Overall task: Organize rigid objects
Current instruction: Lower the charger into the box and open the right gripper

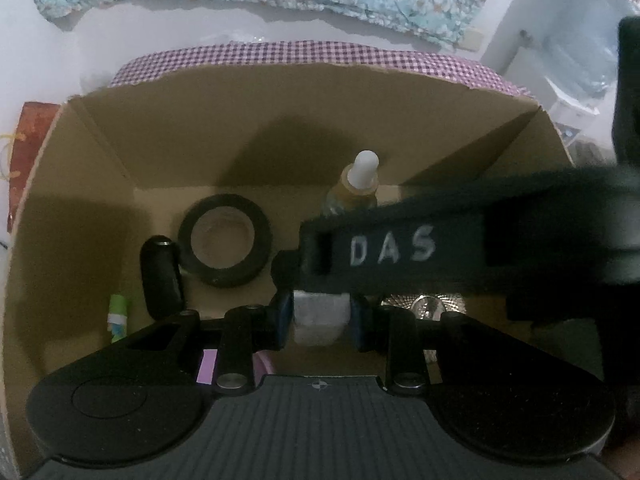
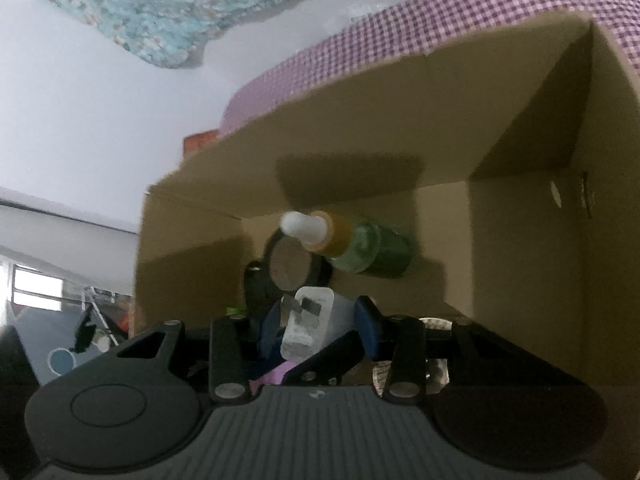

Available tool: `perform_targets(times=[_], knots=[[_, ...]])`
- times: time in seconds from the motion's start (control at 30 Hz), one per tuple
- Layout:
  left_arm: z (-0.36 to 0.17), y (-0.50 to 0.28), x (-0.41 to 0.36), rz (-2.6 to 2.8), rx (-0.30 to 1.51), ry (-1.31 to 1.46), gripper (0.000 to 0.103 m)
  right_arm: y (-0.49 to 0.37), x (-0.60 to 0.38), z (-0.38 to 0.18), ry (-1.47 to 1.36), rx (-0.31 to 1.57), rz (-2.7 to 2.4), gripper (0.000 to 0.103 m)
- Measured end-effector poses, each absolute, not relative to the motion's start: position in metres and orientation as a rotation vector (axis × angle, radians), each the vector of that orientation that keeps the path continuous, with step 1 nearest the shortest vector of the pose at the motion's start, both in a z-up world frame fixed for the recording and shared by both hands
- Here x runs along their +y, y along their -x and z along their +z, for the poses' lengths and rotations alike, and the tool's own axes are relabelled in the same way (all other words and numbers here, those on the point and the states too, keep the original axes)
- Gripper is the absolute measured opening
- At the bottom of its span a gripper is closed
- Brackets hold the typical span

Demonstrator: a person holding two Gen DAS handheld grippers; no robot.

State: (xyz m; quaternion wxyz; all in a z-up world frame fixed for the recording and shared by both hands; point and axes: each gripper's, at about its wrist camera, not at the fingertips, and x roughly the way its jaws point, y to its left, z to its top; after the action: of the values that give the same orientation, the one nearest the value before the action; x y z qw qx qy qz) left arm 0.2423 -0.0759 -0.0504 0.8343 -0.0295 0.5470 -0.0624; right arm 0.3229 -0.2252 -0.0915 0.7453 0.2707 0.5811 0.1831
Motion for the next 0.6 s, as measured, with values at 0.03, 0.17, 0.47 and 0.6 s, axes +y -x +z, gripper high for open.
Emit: perform_targets(times=[0.03,0.17,0.47,0.6], knots=[[-0.050,-0.243,-0.075,-0.135,1.155,0.063,0.029,-0.322,-0.225,-0.092,-0.585,1.269,0.402,0.044],[-0.044,-0.241,-0.074,-0.140,1.147,0.065,0.034,-0.322,-0.224,-0.091,-0.571,1.255,0.404,0.044],[-0.008,-0.207,-0.072,-0.182,1.056,0.061,0.074,-0.290,-0.232,-0.051,-0.586,1.102,0.409,0.046],[0.014,-0.179,-0.076,-0.225,0.987,0.040,0.081,-0.262,-0.241,-0.028,-0.600,1.020,0.420,0.046]])
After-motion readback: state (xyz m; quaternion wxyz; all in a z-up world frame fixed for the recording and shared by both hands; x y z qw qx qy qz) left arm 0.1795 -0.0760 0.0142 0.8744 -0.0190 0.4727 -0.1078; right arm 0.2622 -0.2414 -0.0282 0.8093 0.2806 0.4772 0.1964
